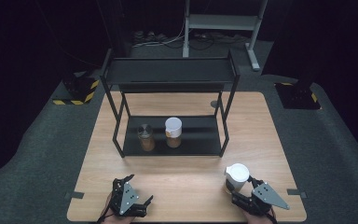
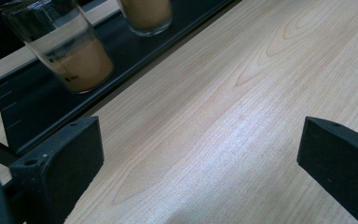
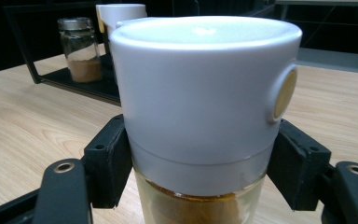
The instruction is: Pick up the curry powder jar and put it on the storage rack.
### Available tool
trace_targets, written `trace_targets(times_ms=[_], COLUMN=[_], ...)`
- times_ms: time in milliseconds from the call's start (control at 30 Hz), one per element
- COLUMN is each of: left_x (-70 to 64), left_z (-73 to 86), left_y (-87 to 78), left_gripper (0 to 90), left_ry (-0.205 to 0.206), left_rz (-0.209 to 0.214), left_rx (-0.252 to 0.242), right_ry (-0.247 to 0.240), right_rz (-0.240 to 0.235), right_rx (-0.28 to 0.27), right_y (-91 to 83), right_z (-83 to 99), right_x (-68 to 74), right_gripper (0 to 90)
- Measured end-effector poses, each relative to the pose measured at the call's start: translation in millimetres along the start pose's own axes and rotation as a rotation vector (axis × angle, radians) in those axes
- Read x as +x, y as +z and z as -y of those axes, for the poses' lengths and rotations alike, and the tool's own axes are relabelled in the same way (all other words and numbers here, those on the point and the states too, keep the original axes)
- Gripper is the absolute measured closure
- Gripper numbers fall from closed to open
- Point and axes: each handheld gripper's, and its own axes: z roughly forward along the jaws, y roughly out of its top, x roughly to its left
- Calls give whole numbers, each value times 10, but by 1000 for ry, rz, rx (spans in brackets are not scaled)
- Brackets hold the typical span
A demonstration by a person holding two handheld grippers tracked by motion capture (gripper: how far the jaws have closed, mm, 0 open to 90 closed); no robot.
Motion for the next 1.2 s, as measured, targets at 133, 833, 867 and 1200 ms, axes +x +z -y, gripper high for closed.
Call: trace_targets(times_ms=[133, 833, 867, 1200], left_x=[0, 22, 22, 34], left_z=[5, 27, 28, 38], left_y=[-3, -11, -11, -19], left_gripper=[8, 8, 8, 8], left_ry=[-2, -5, -5, -10], left_rz=[-1, 9, 10, 14], left_rx=[-3, -15, -15, -20], right_ry=[3, -3, -1, -20], right_rz=[-11, -77, -78, -86], right_rx=[-2, -20, -20, -34], right_y=[40, 367, 382, 583], right_z=[-14, -95, -100, -162], right_x=[21, 191, 199, 272], right_gripper=[301, 303, 303, 303])
